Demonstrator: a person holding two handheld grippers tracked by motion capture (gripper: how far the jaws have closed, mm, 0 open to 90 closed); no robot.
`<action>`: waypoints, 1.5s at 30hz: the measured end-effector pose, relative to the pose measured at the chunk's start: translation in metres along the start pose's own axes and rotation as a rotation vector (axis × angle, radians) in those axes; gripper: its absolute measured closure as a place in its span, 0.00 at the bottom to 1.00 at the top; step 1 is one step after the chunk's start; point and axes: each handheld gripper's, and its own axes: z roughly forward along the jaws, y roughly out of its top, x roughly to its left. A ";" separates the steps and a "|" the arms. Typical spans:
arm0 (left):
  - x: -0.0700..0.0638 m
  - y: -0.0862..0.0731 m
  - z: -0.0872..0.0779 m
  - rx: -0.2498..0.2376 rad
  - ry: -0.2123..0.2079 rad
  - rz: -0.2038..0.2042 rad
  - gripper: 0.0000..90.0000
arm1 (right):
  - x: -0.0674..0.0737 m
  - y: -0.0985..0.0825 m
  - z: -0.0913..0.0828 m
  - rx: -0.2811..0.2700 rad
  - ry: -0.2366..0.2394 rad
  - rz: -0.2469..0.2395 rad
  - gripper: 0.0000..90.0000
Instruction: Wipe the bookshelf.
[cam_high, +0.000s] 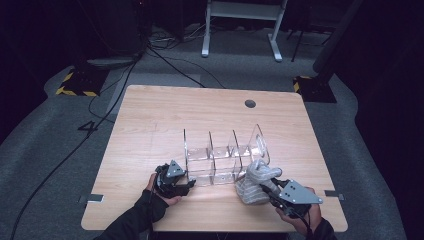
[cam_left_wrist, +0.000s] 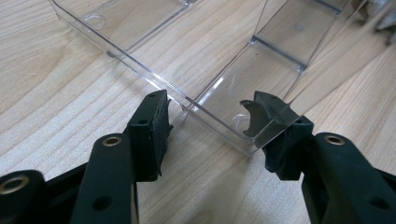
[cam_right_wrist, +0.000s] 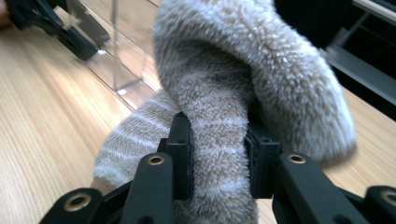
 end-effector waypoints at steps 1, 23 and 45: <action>0.000 0.000 0.000 0.002 -0.001 0.000 0.53 | 0.002 0.002 0.003 -0.004 0.012 -0.003 0.76; 0.001 0.002 0.002 0.002 -0.008 0.003 0.52 | 0.079 0.063 0.078 -0.066 0.137 -0.180 0.79; 0.001 0.002 0.002 0.000 -0.015 0.002 0.53 | 0.039 0.031 0.038 -0.037 0.018 -0.093 0.80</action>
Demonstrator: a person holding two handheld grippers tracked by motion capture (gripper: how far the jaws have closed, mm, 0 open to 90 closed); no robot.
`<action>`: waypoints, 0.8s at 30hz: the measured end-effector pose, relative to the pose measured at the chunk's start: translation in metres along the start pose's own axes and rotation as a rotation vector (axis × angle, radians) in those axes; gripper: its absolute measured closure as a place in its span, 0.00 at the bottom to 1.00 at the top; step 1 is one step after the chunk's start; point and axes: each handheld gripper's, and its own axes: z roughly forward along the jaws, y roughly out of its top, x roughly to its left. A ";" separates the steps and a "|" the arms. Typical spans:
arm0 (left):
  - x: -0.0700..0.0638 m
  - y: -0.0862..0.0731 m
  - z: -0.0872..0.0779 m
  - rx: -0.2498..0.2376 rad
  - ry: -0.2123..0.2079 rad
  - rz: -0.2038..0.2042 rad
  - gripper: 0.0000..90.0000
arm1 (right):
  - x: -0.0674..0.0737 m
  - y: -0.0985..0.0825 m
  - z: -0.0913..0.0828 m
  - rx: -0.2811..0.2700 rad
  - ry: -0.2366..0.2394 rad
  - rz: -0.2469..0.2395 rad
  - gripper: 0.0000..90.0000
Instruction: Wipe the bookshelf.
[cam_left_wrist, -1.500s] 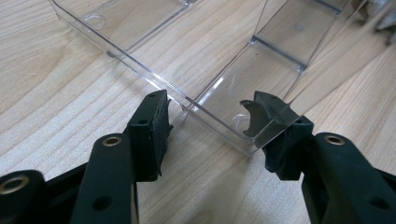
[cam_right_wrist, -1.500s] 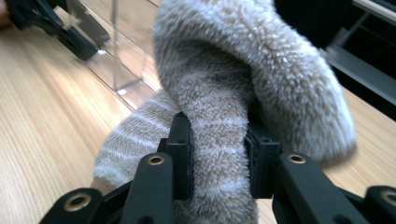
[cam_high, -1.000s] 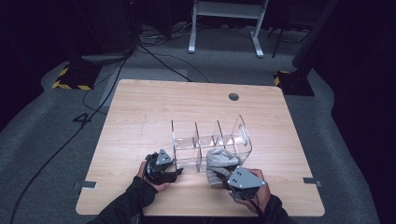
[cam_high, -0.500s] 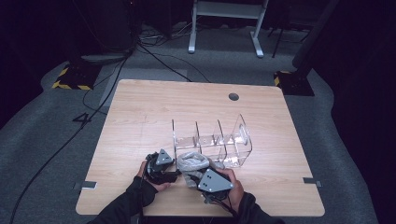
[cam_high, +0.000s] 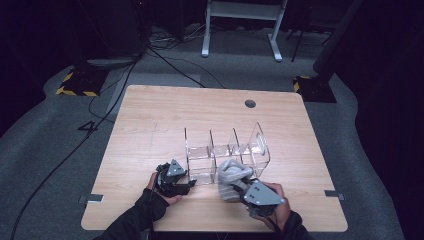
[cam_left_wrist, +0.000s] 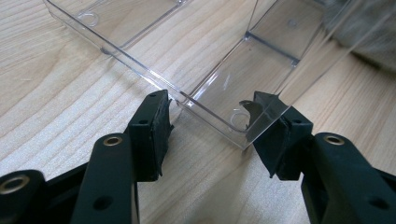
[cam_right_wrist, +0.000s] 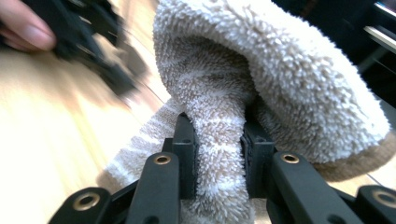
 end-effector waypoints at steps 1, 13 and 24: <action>0.000 0.000 0.000 0.003 -0.002 0.002 0.53 | -0.006 -0.005 -0.006 0.009 -0.016 0.014 0.80; 0.000 0.000 0.000 0.002 -0.003 0.002 0.54 | -0.034 -0.024 -0.031 0.025 -0.073 0.089 0.80; 0.001 0.000 0.000 0.004 -0.002 0.004 0.54 | 0.007 0.017 0.011 -0.025 0.047 -0.019 0.80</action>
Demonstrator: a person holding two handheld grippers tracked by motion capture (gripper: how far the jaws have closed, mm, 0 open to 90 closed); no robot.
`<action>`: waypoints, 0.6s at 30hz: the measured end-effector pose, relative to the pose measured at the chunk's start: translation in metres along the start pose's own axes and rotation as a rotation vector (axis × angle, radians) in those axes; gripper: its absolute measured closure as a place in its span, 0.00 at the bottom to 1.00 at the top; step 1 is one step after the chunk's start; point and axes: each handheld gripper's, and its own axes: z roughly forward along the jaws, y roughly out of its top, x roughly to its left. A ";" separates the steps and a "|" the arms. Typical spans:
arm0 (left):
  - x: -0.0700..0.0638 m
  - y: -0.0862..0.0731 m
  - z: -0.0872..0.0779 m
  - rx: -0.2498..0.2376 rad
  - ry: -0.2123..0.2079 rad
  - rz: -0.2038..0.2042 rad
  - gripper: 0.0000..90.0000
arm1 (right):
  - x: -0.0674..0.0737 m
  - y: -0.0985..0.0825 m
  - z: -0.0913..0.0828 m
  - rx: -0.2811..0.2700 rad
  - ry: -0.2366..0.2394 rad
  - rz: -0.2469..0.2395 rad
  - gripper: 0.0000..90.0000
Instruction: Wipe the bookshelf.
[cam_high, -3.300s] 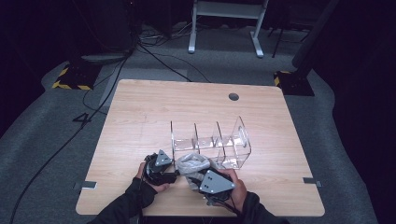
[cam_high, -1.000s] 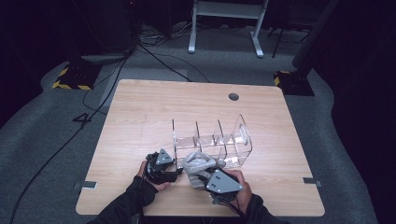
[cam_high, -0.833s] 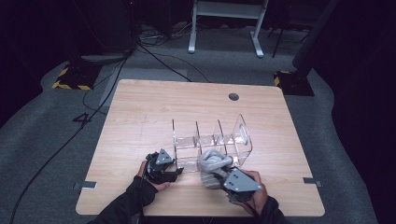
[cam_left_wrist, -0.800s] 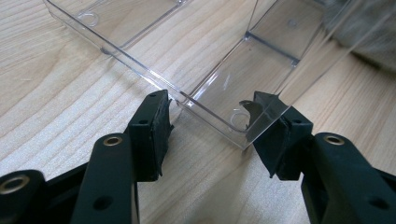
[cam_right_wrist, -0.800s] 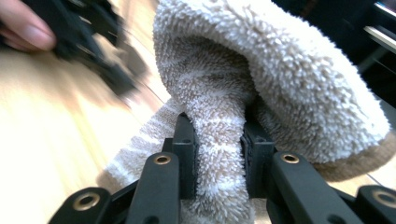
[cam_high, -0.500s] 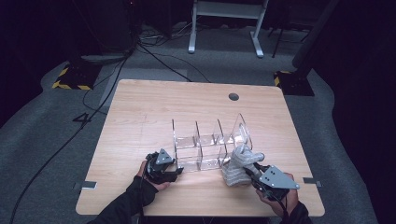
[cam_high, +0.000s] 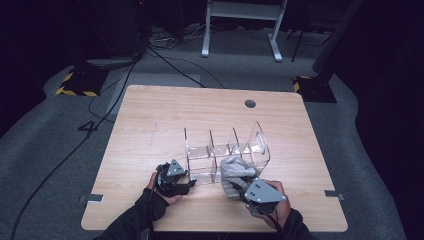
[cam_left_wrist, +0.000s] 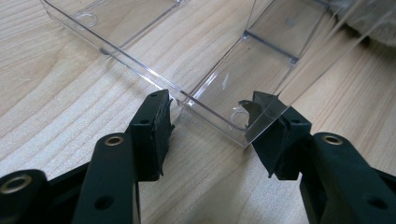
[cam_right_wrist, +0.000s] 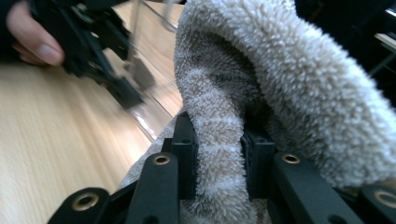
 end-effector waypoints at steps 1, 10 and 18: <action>0.000 0.000 0.000 0.000 0.000 0.000 0.54 | 0.004 0.003 0.004 -0.007 0.013 -0.009 0.80; 0.000 0.000 0.000 0.001 -0.002 0.001 0.54 | 0.037 0.028 0.039 -0.026 0.082 -0.066 0.80; 0.000 0.000 0.000 0.000 -0.004 0.003 0.54 | 0.022 0.012 0.021 -0.001 0.046 -0.040 0.79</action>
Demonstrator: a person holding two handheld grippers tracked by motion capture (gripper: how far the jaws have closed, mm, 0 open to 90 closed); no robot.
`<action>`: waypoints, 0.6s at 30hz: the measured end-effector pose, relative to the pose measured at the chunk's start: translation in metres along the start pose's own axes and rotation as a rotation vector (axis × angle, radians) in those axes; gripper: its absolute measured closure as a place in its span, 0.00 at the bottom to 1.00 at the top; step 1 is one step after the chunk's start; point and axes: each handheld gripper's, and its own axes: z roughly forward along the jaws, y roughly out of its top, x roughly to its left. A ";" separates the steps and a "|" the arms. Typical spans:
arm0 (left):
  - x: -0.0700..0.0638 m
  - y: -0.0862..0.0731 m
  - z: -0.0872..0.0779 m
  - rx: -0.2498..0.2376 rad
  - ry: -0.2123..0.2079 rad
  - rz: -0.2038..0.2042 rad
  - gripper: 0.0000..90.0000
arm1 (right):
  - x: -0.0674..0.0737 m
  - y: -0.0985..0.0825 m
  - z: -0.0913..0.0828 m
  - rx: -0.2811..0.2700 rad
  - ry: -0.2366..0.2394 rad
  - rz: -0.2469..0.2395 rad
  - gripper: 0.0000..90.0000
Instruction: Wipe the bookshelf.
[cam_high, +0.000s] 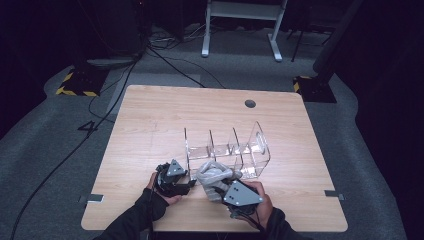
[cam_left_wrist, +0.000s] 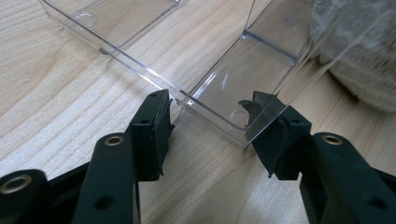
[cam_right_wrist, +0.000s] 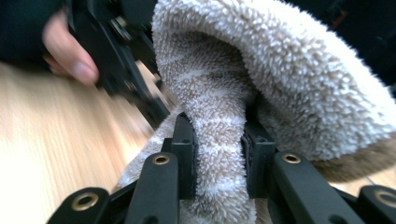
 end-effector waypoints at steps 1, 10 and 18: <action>0.000 0.000 0.000 0.000 0.000 0.000 0.54 | -0.004 -0.006 -0.006 0.011 -0.019 0.005 0.79; 0.000 0.000 0.000 -0.004 -0.004 0.005 0.54 | -0.046 -0.049 -0.053 0.078 -0.160 0.093 0.79; 0.000 0.000 0.000 -0.004 -0.004 0.014 0.54 | -0.070 -0.074 -0.079 0.100 -0.256 0.169 0.79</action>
